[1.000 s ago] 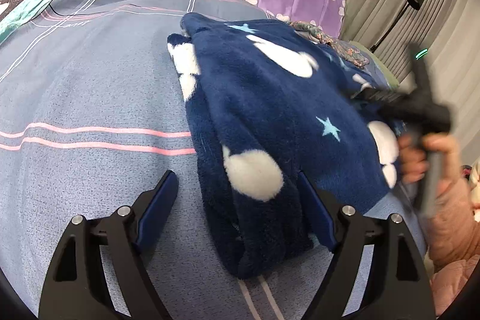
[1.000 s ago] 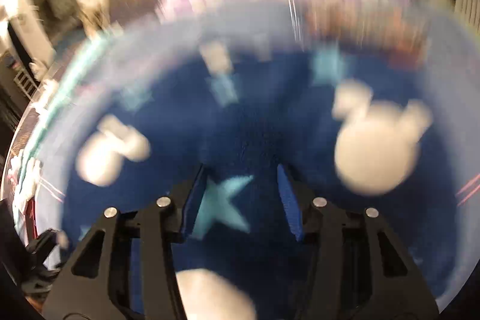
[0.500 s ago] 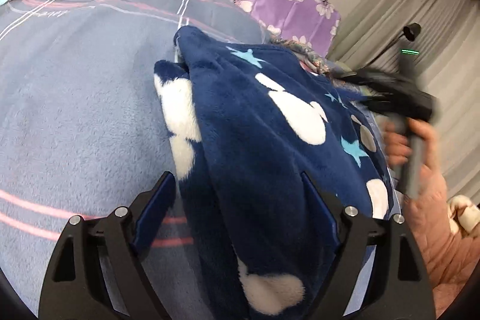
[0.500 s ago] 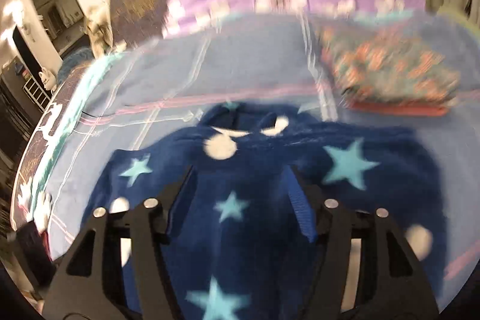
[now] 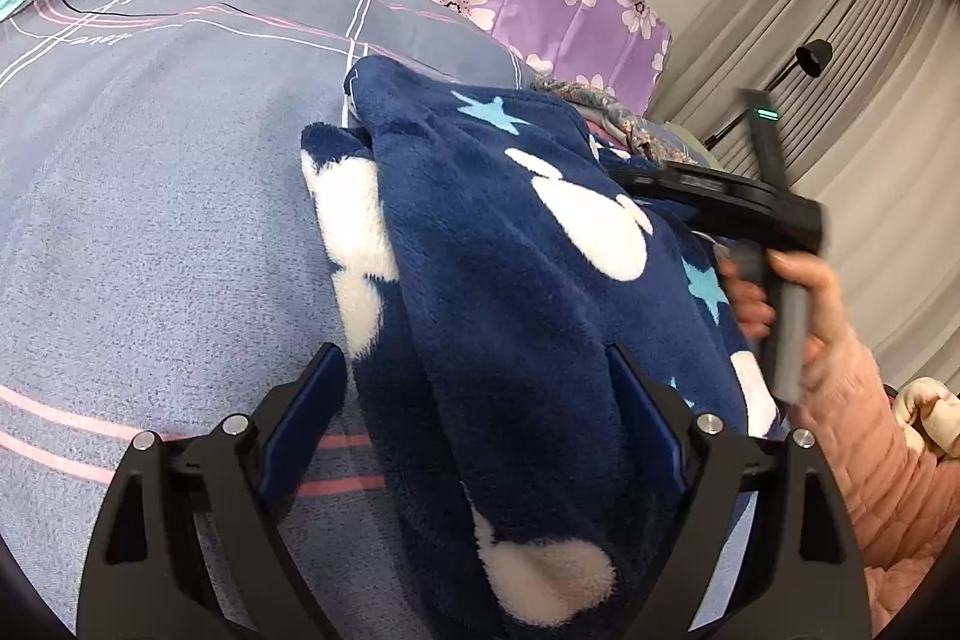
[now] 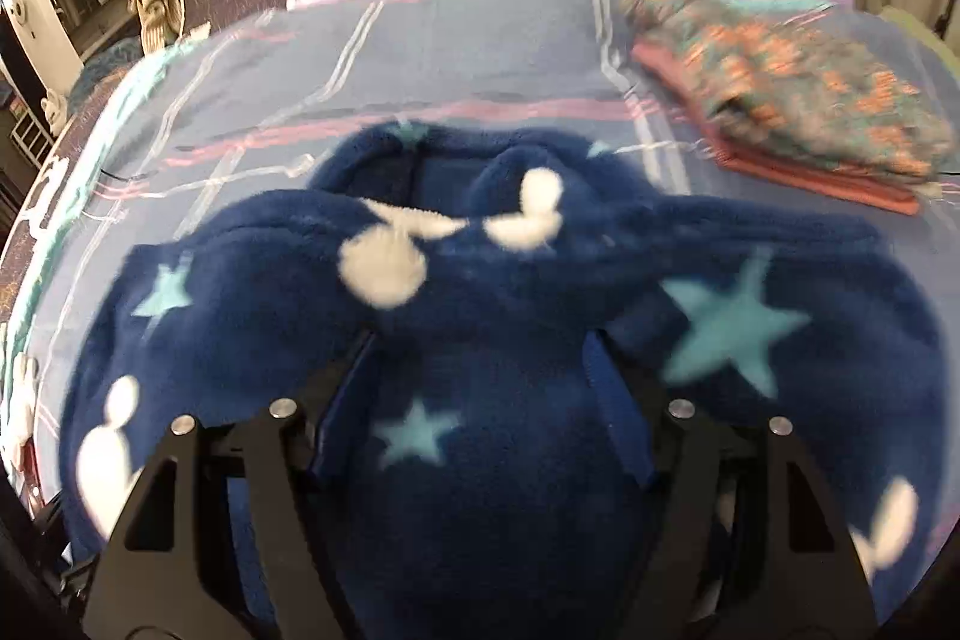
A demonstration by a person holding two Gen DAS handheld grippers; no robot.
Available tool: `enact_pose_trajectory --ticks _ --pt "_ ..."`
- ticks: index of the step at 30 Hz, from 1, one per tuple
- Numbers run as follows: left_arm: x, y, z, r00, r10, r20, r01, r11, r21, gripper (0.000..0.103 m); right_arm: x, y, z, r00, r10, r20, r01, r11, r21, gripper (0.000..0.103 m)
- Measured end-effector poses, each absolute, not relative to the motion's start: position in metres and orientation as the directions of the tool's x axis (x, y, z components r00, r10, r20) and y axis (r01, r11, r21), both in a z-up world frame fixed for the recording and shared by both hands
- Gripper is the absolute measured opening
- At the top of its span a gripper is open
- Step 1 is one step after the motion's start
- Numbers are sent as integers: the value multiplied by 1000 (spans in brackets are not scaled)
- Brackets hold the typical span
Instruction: Fold small clothes
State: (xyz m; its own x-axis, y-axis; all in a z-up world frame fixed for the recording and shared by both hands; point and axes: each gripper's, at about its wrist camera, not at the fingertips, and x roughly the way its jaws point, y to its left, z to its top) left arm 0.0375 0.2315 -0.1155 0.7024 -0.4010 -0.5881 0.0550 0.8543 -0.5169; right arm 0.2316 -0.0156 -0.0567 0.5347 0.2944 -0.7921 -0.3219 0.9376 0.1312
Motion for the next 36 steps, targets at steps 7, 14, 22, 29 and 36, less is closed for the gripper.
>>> enact_pose_trajectory --ticks 7,14,22,29,36 --pt "18 250 -104 751 -380 -540 13 827 -562 88 47 14 -17 558 478 -679 -718 688 -106 83" --pt "-1 269 -93 779 -315 -542 -52 829 -557 88 -71 79 -59 550 534 -642 -835 360 -416 85" --pt "2 271 -100 752 -390 -532 -11 800 -601 88 -77 121 -99 634 414 -653 -773 343 -533 86" --pt "70 262 -113 648 -516 -560 53 764 -643 88 -61 142 -102 705 363 -609 -709 400 -581 84" --pt "124 266 -114 640 -541 -546 61 744 -665 77 -64 158 -106 723 362 -588 -691 378 -617 71"
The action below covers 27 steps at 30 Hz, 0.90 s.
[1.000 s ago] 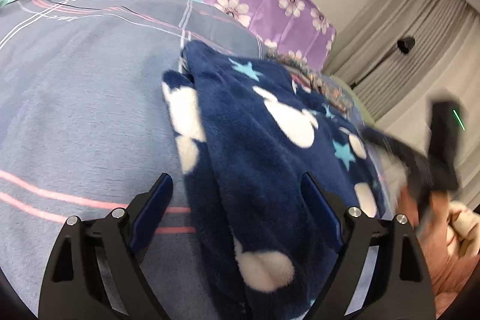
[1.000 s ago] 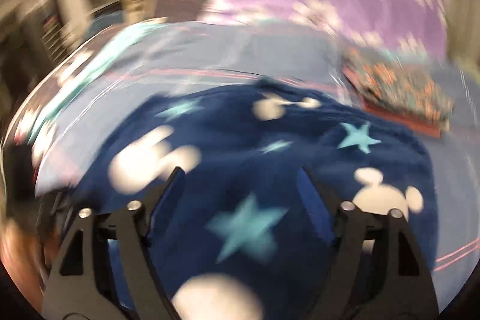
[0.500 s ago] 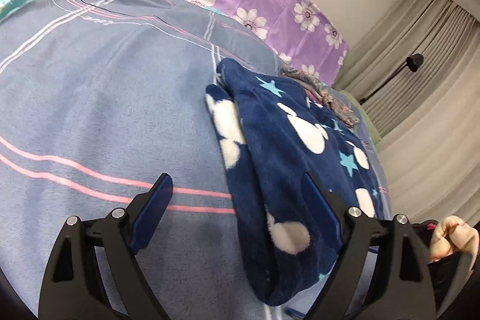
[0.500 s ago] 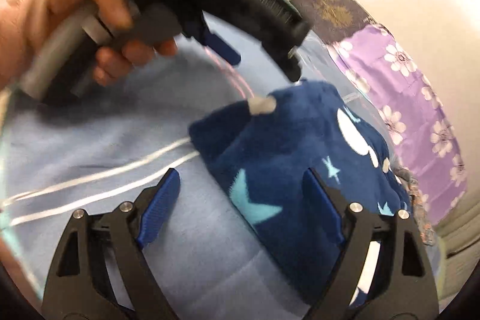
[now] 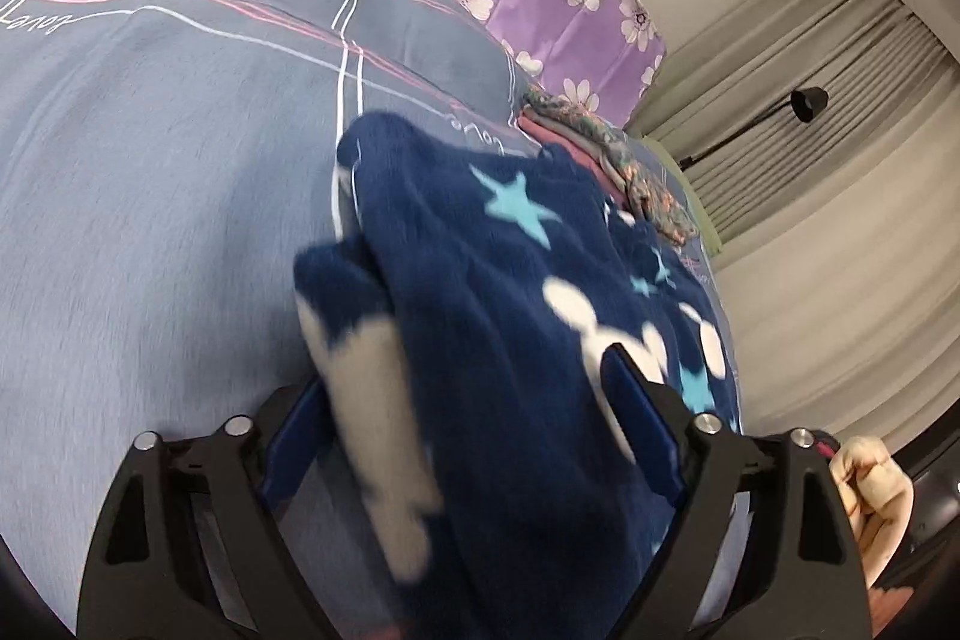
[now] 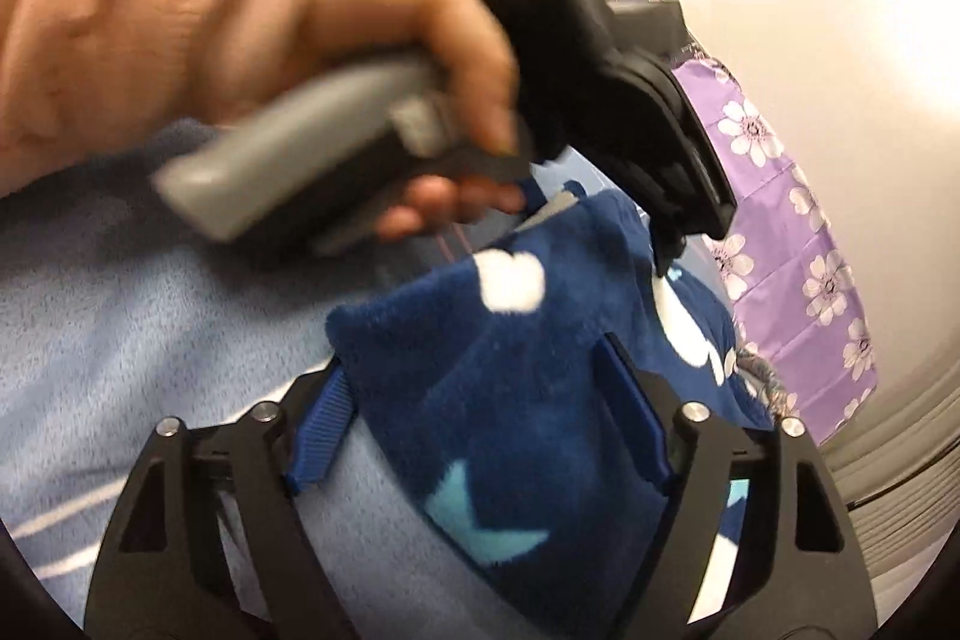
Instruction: Fold small clothes
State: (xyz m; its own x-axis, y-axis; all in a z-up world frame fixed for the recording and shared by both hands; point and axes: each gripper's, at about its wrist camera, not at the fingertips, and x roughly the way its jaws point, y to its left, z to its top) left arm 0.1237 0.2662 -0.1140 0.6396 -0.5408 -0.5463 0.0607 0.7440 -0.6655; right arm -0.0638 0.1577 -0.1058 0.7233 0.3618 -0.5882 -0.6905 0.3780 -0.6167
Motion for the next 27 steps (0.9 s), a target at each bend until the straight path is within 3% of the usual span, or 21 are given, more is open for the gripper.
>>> enact_pose_trajectory --ticks 1,3,4,6,17,27 --pt "129 267 -114 639 -543 -545 60 742 -668 59 -62 158 -105 720 364 -591 -694 382 -610 67" --pt "133 267 -113 634 -550 -544 52 732 -679 31 -60 154 -101 715 382 -585 -699 399 -594 40" --pt "132 267 -109 639 -549 -538 59 732 -678 29 -58 152 -97 712 393 -582 -702 408 -584 33" --pt "129 264 -98 652 -539 -534 75 746 -661 28 -55 140 -80 700 432 -569 -714 457 -531 25" --pt "141 196 0 684 -519 -513 204 811 -548 28 -9 23 23 675 576 -461 -687 719 -107 19" --pt "188 39 50 635 -490 -597 345 871 -349 28 36 -140 37 690 614 -383 -528 789 314 18"
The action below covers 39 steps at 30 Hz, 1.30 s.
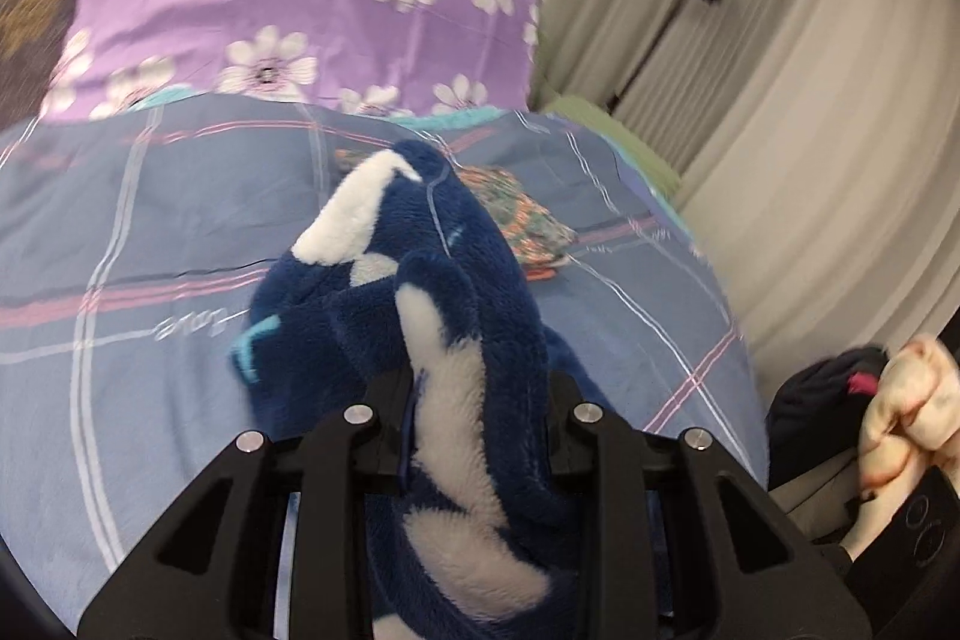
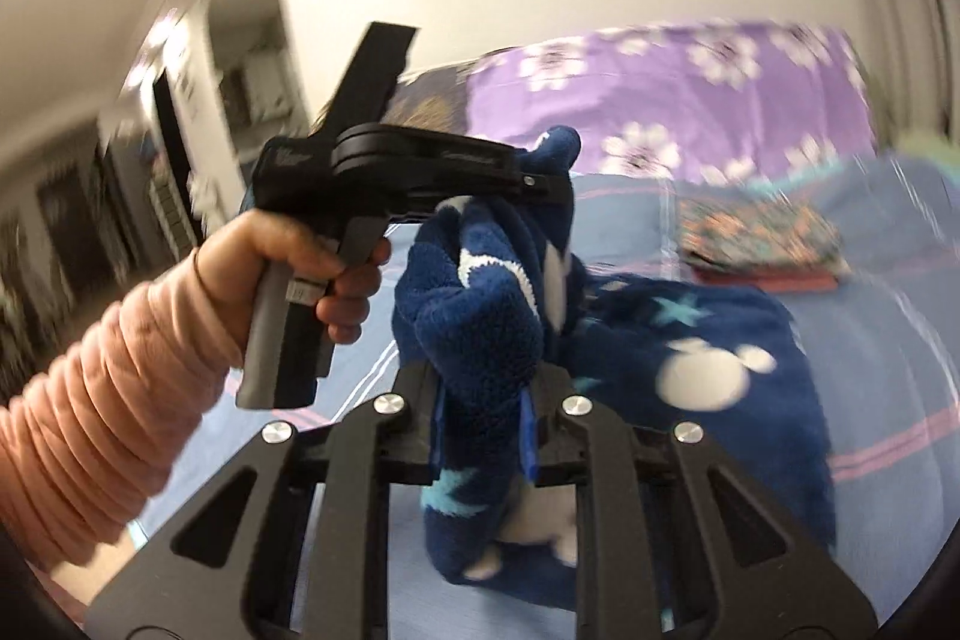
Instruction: Fold small clothes
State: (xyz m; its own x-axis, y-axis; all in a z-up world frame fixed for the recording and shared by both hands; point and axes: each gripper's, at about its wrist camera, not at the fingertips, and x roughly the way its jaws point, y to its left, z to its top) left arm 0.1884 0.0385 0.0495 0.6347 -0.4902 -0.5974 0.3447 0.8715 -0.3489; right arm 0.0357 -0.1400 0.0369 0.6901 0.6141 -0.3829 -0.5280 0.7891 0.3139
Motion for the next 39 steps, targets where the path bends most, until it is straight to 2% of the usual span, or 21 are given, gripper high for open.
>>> enact_pose_trajectory --ticks 5,11,14,16,17,19,22,23,26,27,29,30,31,33,36,39 --pt "216 -42 36 583 -450 -676 397 884 -246 29 58 -222 2 672 635 -380 -415 748 518 17" --pt "242 -123 -13 486 -408 -773 455 873 -176 33 67 -287 -58 638 663 -392 -262 666 699 17" --pt "246 -140 -27 466 -403 -788 458 872 -175 41 71 -306 -89 611 684 -398 -191 616 765 17" --pt "245 -150 -32 459 -420 -783 473 862 -185 52 73 -311 -106 590 697 -407 -151 590 793 17" --pt "245 -154 -33 452 -427 -783 481 856 -189 54 73 -313 -113 579 707 -406 -137 575 807 18" --pt "243 -161 -36 447 -422 -788 500 849 -171 60 72 -316 -120 567 727 -387 -124 540 832 22" --pt "238 -167 -37 451 -418 -789 519 842 -150 64 69 -317 -115 573 730 -374 -138 535 833 35" --pt "238 -166 -37 449 -422 -788 521 840 -153 65 69 -316 -110 578 726 -373 -148 543 827 42" --pt "239 -165 -36 444 -442 -780 521 835 -176 66 75 -309 -101 556 755 -349 -193 525 829 72" --pt "238 -163 -36 444 -449 -776 522 833 -183 66 77 -305 -100 549 758 -353 -194 526 828 72" --pt "237 -164 -35 447 -450 -773 525 832 -181 66 82 -297 -97 546 746 -381 -180 549 816 69" --pt "237 -164 -35 448 -451 -772 526 831 -180 67 81 -295 -95 550 735 -396 -176 566 806 48" --pt "237 -162 -34 454 -453 -768 524 832 -181 67 82 -294 -94 556 721 -414 -167 585 794 37" --pt "234 -156 -27 465 -468 -752 512 835 -204 67 76 -297 -93 565 727 -390 -146 553 820 24" --pt "221 -137 2 493 -547 -677 514 811 -281 67 65 -304 -87 598 702 -388 -141 568 811 22" --pt "199 -117 34 592 -508 -625 548 823 -150 70 58 -312 -89 604 678 -419 -114 594 797 22"
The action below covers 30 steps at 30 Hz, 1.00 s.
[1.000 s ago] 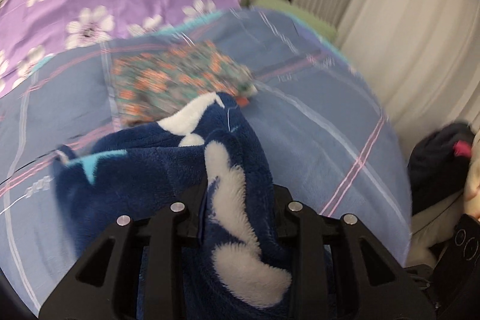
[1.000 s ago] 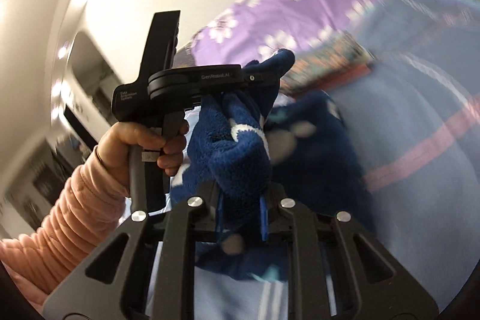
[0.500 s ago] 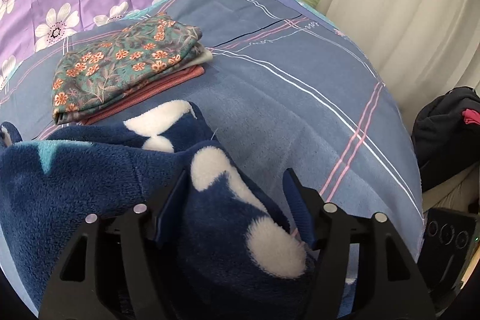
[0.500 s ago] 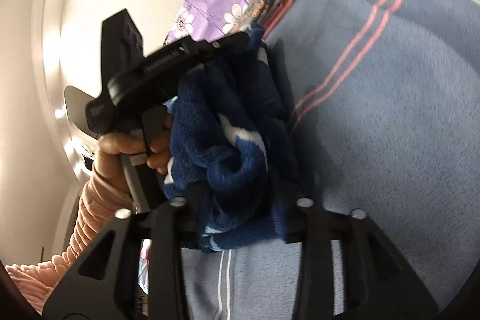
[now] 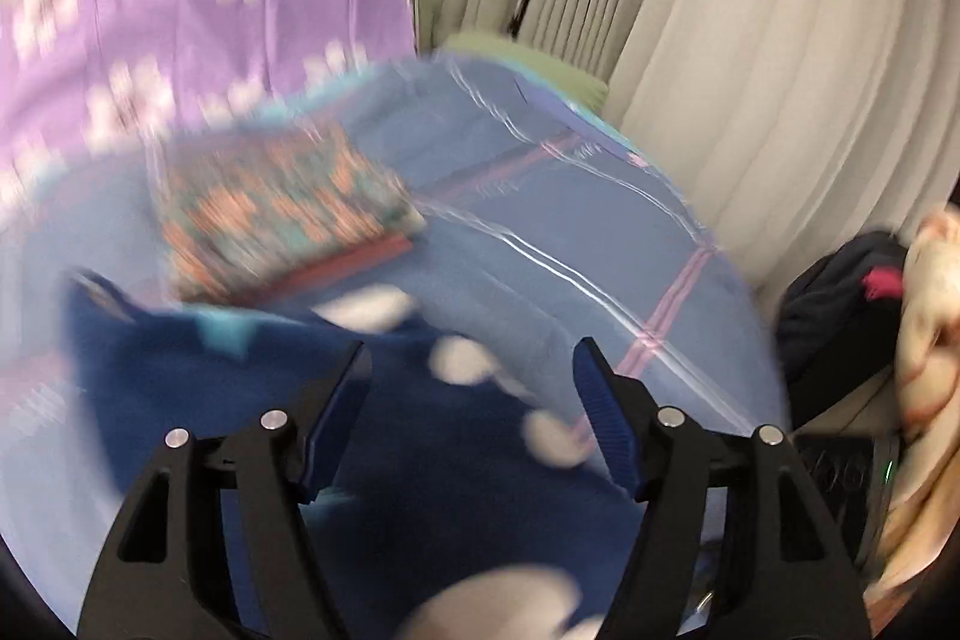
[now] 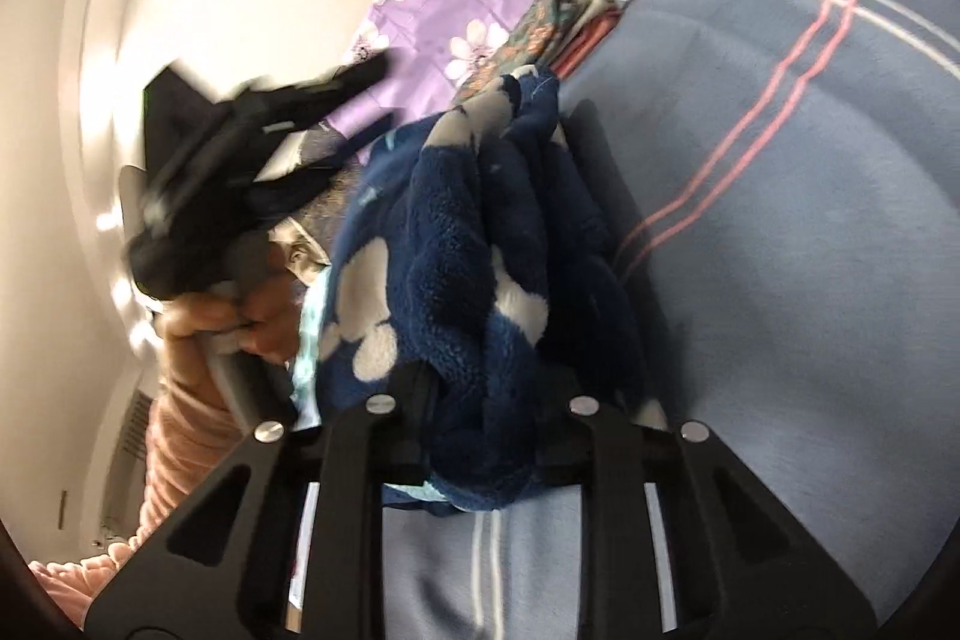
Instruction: Fold small clothes
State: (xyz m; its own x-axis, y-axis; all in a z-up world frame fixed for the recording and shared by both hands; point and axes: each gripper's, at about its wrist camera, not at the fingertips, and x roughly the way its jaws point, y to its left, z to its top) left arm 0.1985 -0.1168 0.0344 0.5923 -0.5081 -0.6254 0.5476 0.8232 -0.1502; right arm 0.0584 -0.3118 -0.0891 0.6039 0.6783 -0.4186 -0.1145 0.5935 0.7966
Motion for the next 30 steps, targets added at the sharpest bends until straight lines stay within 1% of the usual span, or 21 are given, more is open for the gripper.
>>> enact_pose_trajectory --ticks 2,3,4,5,6,7,8,9,10,11,13,14,15,17,19,21,22,24,26,30 --pt "187 -103 37 660 -402 -635 536 844 22 69 58 -316 -97 599 673 -434 -86 593 800 22" --pt "186 -96 30 676 -343 -653 514 853 84 69 59 -318 -102 597 666 -447 -70 598 799 23" --pt "186 -90 22 673 -308 -673 502 858 109 67 60 -318 -104 598 660 -455 -59 603 796 24" --pt "187 -85 13 660 -288 -694 497 860 115 64 62 -318 -106 601 647 -470 -47 615 787 28" --pt "189 -82 1 640 -279 -716 501 858 113 60 63 -317 -106 603 634 -484 -43 632 774 33" --pt "188 -82 -10 654 -261 -710 496 856 142 60 63 -316 -106 602 625 -497 -43 646 762 39" --pt "189 -86 -21 665 -222 -713 491 850 193 59 62 -314 -102 611 582 -536 -29 694 720 55" --pt "191 -89 -29 668 -197 -718 487 845 222 59 60 -313 -98 626 548 -555 -25 725 688 62" --pt "194 -94 -38 670 -182 -720 484 843 237 58 58 -312 -92 644 515 -566 -30 756 654 62" --pt "198 -96 -40 666 -188 -722 481 848 222 58 56 -312 -86 660 485 -573 -29 780 626 61" --pt "209 -98 -41 643 -200 -739 481 856 187 58 48 -313 -69 707 424 -566 -38 822 569 53" --pt "214 -100 -41 631 -202 -749 487 854 180 58 44 -312 -55 733 414 -539 -72 836 545 43" --pt "218 -101 -42 622 -204 -756 494 852 176 58 41 -309 -45 751 415 -513 -105 843 527 37" --pt "224 -103 -46 608 -211 -765 504 847 167 59 41 -296 -24 768 451 -456 -210 848 486 36" --pt "226 -103 -47 607 -218 -764 506 847 161 59 46 -284 -15 766 477 -432 -270 847 457 35" --pt "224 -103 -48 613 -224 -757 502 851 155 59 60 -269 -20 747 484 -456 -290 854 432 35" --pt "223 -100 -49 619 -232 -751 499 854 147 59 69 -264 -30 730 473 -493 -278 865 418 35" --pt "221 -93 -51 623 -248 -741 495 859 129 59 96 -257 -66 673 416 -612 -193 897 397 36" --pt "220 -94 -54 635 -247 -732 490 862 134 59 103 -256 -80 676 418 -607 -216 900 379 36" --pt "220 -94 -55 642 -260 -721 485 866 119 60 110 -255 -76 646 406 -646 -202 908 368 37"
